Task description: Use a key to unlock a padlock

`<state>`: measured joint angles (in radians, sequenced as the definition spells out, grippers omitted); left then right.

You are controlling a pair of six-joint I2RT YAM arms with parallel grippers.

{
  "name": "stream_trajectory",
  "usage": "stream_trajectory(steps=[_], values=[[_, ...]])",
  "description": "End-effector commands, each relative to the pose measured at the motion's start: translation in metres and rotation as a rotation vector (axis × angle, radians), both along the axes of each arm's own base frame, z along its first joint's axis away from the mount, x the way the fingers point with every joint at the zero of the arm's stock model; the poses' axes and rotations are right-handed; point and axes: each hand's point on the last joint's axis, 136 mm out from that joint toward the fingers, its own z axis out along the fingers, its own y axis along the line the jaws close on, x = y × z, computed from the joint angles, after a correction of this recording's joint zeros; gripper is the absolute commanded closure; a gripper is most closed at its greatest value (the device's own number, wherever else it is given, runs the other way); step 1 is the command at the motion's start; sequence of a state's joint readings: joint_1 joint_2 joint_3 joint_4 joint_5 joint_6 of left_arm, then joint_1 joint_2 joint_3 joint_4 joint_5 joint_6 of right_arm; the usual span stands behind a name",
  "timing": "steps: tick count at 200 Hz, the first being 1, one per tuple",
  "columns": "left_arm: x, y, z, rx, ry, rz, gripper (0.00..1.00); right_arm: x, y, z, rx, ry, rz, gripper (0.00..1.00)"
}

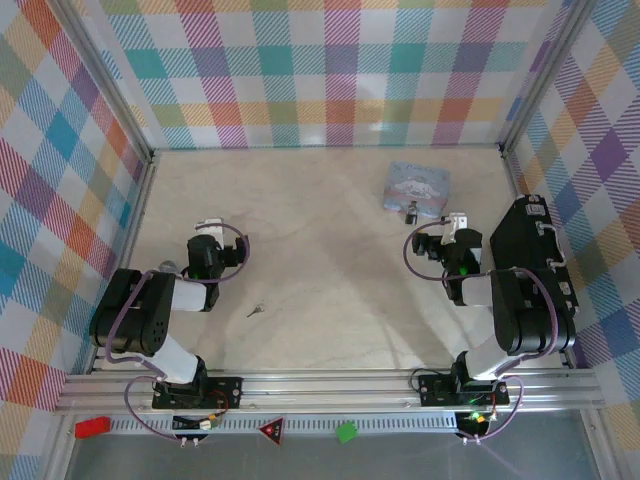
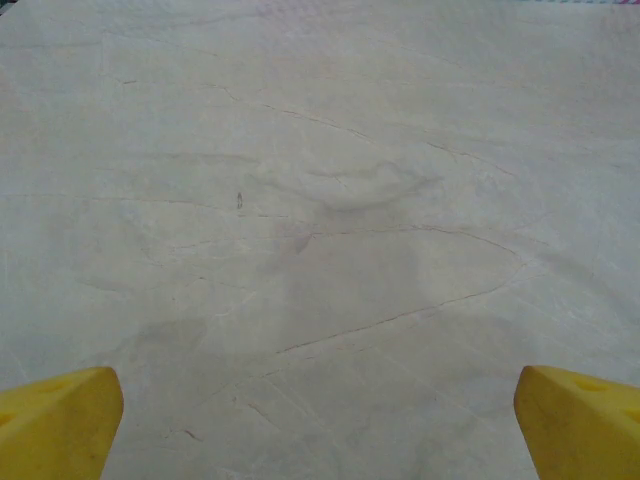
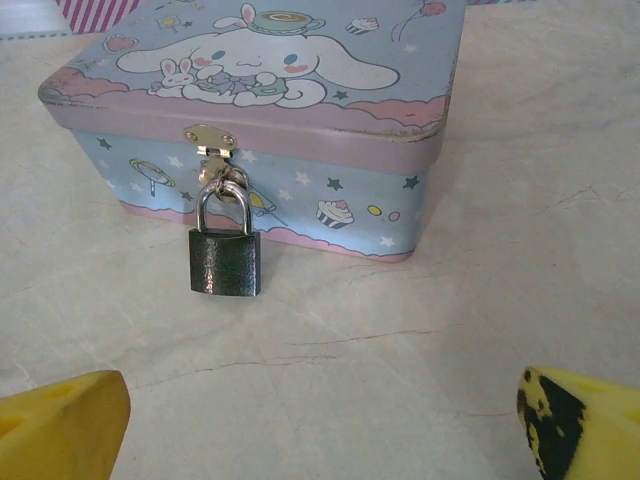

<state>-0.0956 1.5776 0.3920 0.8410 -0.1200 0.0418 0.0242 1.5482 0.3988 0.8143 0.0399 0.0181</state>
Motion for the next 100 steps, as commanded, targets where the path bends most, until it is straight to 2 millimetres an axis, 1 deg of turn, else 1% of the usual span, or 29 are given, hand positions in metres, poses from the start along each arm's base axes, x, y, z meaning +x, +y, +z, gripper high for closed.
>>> stream_trajectory(steps=[1, 100], values=[[0.0089, 0.0008, 0.0111, -0.006, -0.035, -0.006, 0.00, 0.0058, -0.0003, 0.0134, 0.004, -0.038, 0.012, 0.01], [0.0088, 0.0006, 0.0109, -0.005, -0.035, -0.007, 0.00, 0.0053, 0.0003, 0.0126, 0.004, -0.035, 0.014, 0.01]])
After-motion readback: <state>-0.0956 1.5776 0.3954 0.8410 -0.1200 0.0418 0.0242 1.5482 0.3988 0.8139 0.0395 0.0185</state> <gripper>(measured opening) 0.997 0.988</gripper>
